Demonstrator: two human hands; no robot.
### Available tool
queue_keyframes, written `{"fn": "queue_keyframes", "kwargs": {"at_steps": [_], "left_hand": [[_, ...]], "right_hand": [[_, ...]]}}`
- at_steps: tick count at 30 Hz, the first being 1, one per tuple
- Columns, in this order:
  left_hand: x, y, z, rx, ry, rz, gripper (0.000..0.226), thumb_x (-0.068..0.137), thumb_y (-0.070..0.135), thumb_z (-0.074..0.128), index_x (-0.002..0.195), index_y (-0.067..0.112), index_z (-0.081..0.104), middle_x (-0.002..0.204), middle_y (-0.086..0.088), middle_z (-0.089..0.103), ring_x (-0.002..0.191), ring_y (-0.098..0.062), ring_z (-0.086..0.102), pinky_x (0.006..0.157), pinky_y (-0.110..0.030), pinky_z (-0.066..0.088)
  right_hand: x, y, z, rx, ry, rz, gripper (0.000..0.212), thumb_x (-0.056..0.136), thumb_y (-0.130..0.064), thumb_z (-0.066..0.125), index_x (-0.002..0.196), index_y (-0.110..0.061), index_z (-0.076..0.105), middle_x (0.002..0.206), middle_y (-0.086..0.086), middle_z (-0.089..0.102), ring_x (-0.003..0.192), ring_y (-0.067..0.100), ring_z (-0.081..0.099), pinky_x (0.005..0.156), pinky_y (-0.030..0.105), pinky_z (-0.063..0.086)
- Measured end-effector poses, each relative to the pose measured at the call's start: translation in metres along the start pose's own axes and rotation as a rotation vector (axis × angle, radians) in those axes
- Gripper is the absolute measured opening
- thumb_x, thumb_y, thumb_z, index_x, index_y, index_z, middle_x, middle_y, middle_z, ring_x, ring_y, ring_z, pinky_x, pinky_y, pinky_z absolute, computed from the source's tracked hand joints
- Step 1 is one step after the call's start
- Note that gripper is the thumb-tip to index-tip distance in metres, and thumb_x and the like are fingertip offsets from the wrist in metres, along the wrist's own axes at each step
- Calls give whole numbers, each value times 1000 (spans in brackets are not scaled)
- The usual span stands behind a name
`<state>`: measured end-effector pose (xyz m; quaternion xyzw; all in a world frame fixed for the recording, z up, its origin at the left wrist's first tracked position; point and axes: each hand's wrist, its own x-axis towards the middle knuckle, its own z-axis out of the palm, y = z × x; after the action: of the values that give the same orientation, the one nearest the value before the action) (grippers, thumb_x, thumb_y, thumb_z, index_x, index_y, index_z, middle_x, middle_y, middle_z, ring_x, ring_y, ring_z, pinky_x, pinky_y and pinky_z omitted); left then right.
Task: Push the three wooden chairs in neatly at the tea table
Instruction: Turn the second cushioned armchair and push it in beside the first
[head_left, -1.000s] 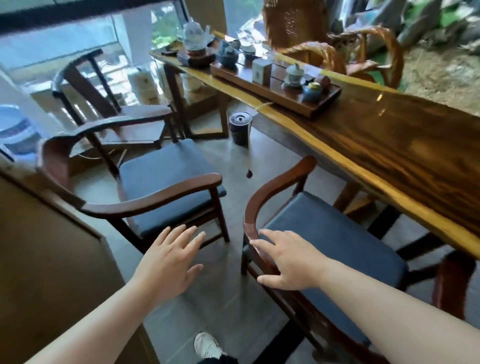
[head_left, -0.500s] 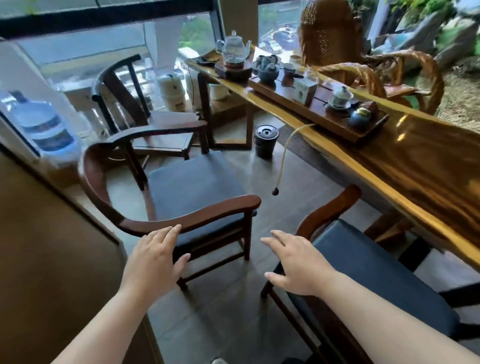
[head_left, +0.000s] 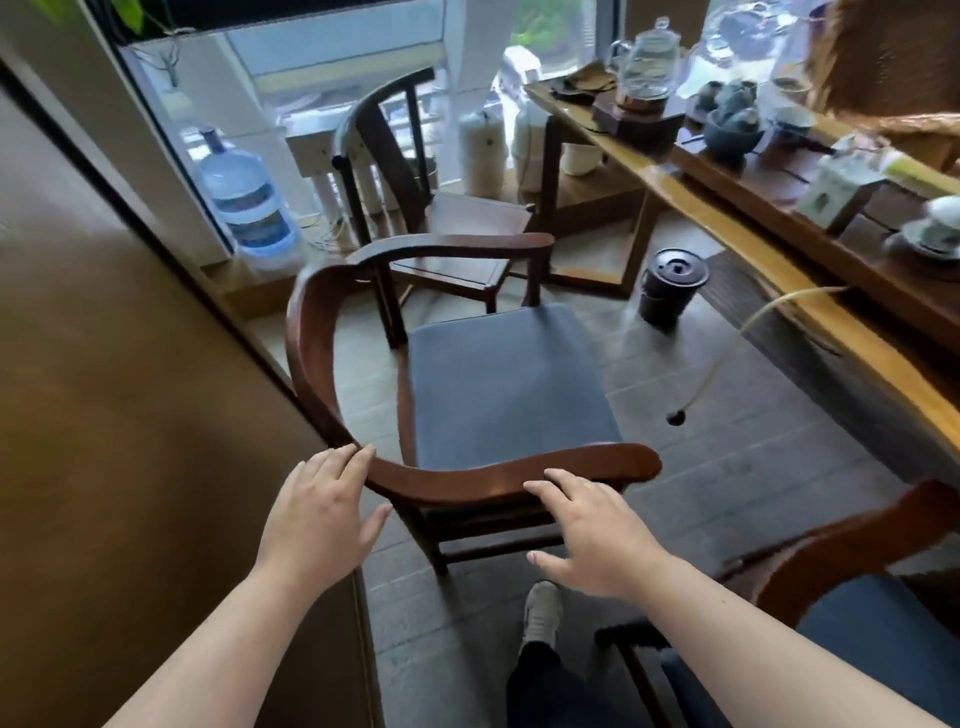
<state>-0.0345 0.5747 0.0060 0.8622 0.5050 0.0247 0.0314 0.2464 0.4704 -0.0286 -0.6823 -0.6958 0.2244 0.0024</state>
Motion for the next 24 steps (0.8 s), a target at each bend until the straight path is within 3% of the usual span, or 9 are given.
{"fn": "queue_keyframes", "kwargs": {"at_steps": [8,16,21,24], "left_hand": [[60,-19,6,97,-85,-68,66,77,44,74,132,13,56,128,-12,62,120,-31,55,102,-50,43],[93,-42,11,128,-191,-65,66,81,47,70,136,16,52,134,-11,59,126,-33,51,105,-51,37],[120,-70,8,140,-260,33,68,81,45,69,139,15,49,137,-12,56,131,-33,45,110,-53,33],[140,-89,10,170,-280,185,60,77,42,74,128,13,60,126,-13,64,122,-34,54,105,-55,39]], "right_hand": [[114,11,-15,-13,-144,-122,78,85,-60,56,149,-28,26,158,5,26,142,25,28,114,39,24],[169,-7,-14,11,-320,-174,72,86,-59,58,146,-29,30,160,8,19,141,30,28,114,42,28],[189,-22,-11,26,-364,-158,71,86,-60,56,145,-28,32,159,7,22,137,31,33,110,42,32],[204,-33,-7,126,-394,-92,74,83,-63,58,144,-31,33,159,3,20,136,30,35,108,42,37]]}}
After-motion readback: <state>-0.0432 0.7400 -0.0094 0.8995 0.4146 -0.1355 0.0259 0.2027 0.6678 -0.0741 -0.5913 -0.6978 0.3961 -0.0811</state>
